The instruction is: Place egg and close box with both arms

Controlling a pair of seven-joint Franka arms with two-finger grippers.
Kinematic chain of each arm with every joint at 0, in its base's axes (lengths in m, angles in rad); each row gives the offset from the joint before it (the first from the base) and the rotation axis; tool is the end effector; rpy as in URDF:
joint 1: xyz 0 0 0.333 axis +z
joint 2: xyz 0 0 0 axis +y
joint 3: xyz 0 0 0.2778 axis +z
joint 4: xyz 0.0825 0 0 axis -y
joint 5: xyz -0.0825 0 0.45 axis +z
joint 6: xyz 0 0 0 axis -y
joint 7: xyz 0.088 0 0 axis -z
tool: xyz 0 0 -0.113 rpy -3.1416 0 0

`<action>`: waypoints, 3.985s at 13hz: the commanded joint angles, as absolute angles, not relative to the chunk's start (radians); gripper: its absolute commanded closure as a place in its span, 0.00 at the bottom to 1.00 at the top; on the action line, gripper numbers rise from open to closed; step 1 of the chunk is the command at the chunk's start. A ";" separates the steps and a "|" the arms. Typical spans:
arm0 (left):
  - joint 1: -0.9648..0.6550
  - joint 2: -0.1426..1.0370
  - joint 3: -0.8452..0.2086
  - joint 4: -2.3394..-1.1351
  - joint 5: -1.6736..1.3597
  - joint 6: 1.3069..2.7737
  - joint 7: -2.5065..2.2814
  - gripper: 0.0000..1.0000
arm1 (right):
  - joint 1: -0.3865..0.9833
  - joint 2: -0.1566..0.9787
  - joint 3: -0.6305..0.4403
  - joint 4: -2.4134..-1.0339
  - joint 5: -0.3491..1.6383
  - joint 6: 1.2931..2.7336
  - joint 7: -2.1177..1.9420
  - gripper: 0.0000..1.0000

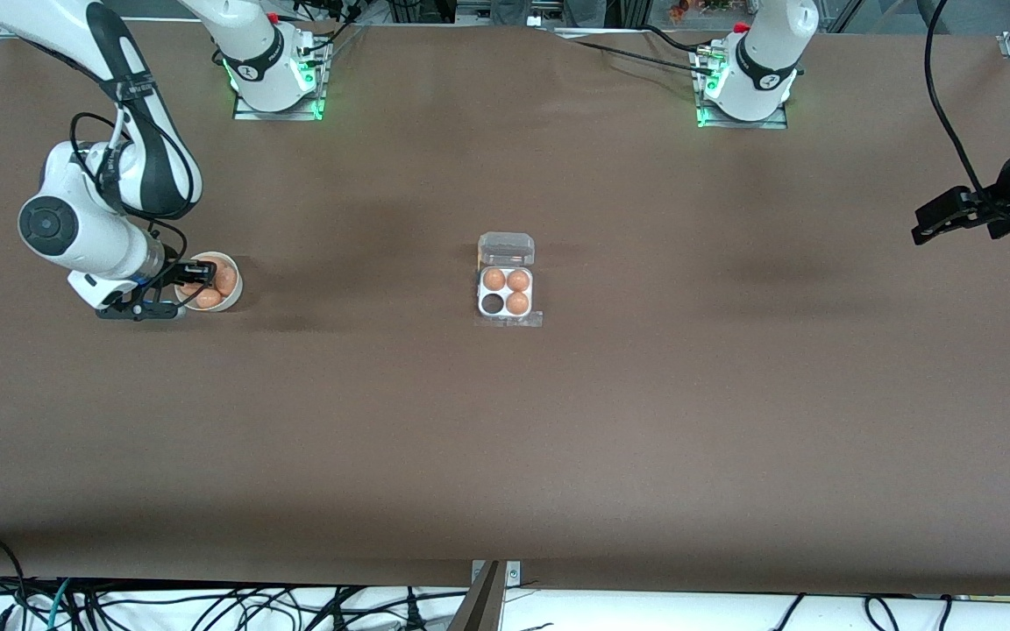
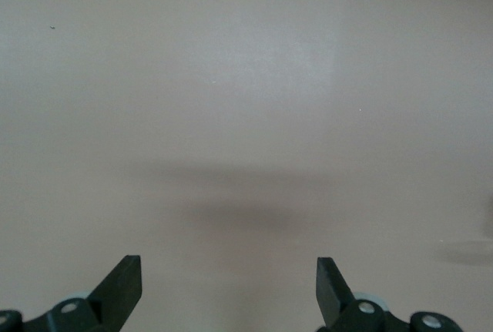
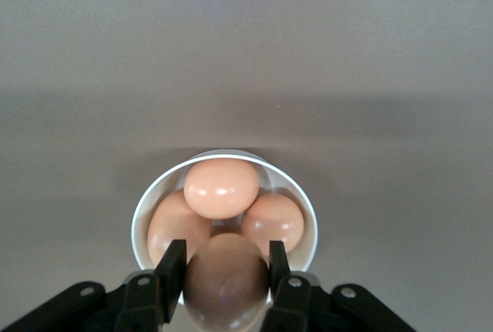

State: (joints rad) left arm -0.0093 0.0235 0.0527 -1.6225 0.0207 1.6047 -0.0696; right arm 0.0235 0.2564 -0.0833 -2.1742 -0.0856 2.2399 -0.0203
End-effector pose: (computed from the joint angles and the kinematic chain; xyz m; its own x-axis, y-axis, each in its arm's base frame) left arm 0.6265 0.0292 0.5408 0.9929 0.1120 -0.0396 0.1111 -0.9935 -0.0247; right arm 0.5704 -0.0390 0.1667 0.9812 0.0132 -0.1928 0.0278 -0.9969 0.0730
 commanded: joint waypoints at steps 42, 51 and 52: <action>-0.023 0.069 -0.014 -1.568 -0.014 1.506 -0.075 0.73 | 0.745 0.787 -0.040 -1.356 0.212 2.138 0.965 0.74; -0.043 0.184 -0.075 -1.568 -0.330 1.362 -0.099 1.00 | 0.762 0.821 -0.040 -1.358 0.210 2.140 0.968 0.73; -0.060 0.205 -0.083 -1.568 -0.365 1.362 -0.145 1.00 | 0.764 0.822 -0.040 -1.358 0.209 2.140 0.966 0.73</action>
